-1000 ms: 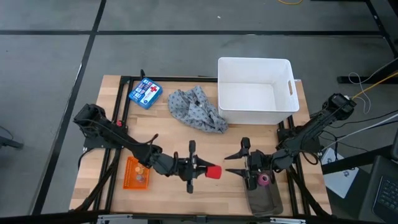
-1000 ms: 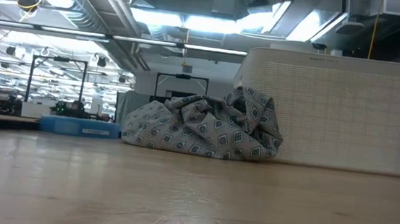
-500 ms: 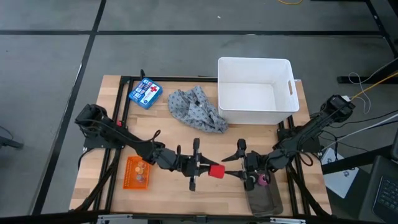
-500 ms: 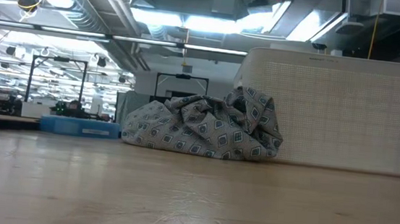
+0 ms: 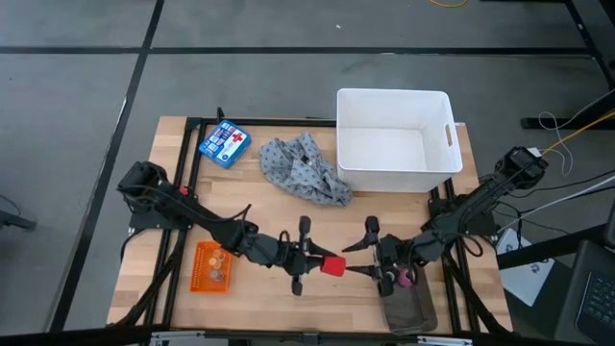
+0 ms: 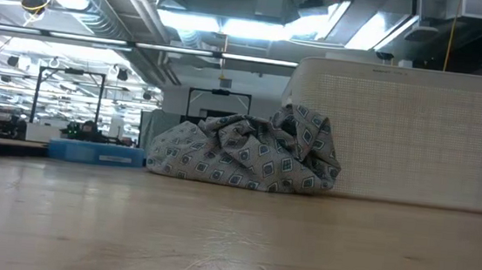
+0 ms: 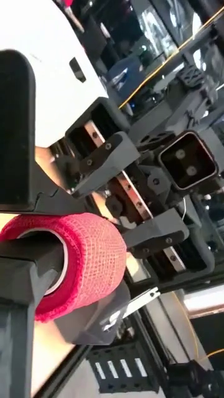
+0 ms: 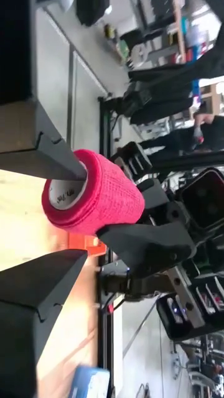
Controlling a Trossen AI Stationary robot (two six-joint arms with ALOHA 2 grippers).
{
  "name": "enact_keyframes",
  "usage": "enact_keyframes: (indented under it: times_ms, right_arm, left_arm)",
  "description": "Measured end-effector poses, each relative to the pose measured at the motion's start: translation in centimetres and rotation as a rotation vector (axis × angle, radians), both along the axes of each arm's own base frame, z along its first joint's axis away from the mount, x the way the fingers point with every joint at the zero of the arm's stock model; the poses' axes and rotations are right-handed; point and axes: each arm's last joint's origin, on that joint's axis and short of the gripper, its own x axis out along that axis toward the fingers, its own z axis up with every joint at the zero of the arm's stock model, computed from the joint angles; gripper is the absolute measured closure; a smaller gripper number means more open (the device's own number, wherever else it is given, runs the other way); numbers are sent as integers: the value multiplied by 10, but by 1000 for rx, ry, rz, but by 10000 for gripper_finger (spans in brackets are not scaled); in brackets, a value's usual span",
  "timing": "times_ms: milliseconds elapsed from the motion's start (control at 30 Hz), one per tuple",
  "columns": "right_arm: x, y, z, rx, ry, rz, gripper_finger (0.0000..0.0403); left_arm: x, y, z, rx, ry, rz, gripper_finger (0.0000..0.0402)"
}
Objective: Pick & place medical supplies in basket/bin
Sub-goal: Put the red bandage into the black bin
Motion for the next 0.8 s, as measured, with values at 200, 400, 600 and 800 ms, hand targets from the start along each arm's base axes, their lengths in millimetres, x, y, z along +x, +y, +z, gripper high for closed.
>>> enact_keyframes:
  times_ms: [200, 400, 600, 800]
  right_arm:
    - [0, 0, 5, 34, -22, 15, 208]
    - [1, -1, 4, 27, -14, 9, 208]
    - [1, 0, 3, 21, -6, 12, 208]
    - [1, 0, 3, 21, -7, 11, 208]
  left_arm:
    - [0, 0, -2, 7, 8, -14, 377]
    - [0, 1, 3, 1, -29, -13, 377]
    - [-4, -3, 10, 7, -68, -26, 377]
    - [-7, -8, 12, 11, -72, -46, 377]
